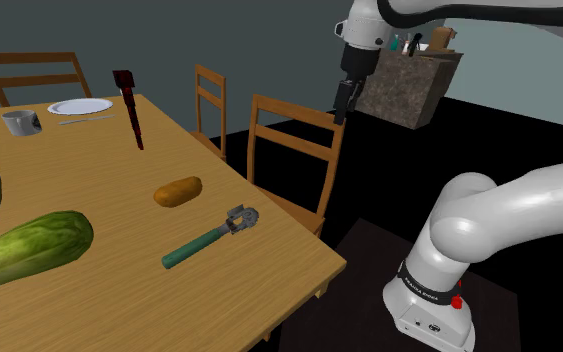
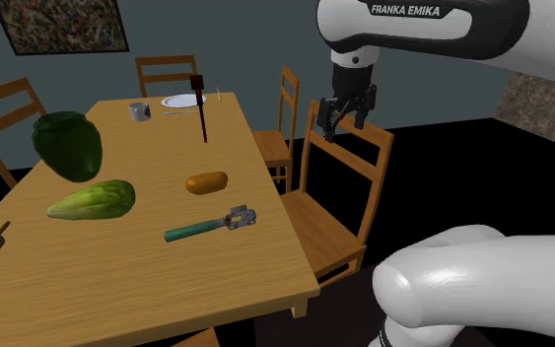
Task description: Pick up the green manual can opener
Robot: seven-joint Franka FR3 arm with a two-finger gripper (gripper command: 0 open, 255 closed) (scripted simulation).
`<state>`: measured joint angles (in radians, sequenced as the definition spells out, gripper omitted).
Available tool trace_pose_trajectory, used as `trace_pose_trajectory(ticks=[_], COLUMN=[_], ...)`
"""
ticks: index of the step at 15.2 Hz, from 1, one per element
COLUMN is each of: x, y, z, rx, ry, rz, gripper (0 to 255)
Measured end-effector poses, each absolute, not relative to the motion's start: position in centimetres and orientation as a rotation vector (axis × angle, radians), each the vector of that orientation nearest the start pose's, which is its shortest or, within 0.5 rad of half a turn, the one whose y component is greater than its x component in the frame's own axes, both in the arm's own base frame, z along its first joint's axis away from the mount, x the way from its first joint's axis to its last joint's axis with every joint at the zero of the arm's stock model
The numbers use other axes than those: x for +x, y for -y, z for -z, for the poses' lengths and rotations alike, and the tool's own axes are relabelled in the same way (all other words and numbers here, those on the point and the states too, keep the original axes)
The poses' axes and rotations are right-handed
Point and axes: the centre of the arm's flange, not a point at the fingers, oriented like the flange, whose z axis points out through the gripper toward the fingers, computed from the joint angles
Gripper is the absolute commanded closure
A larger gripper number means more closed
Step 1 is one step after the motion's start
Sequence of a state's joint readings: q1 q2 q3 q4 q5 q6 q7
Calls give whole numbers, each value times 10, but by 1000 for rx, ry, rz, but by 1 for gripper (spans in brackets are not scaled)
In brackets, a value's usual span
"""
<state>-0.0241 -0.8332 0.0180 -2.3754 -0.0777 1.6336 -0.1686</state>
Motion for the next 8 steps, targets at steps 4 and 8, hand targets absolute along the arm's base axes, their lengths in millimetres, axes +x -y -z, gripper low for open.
trace_pose_trajectory(ticks=[4,8], x=[322,360], y=[-7,-31], z=[-589,-567], rx=[-3217,-3185], ry=[379,606], rz=[118,93], gripper=[0,0])
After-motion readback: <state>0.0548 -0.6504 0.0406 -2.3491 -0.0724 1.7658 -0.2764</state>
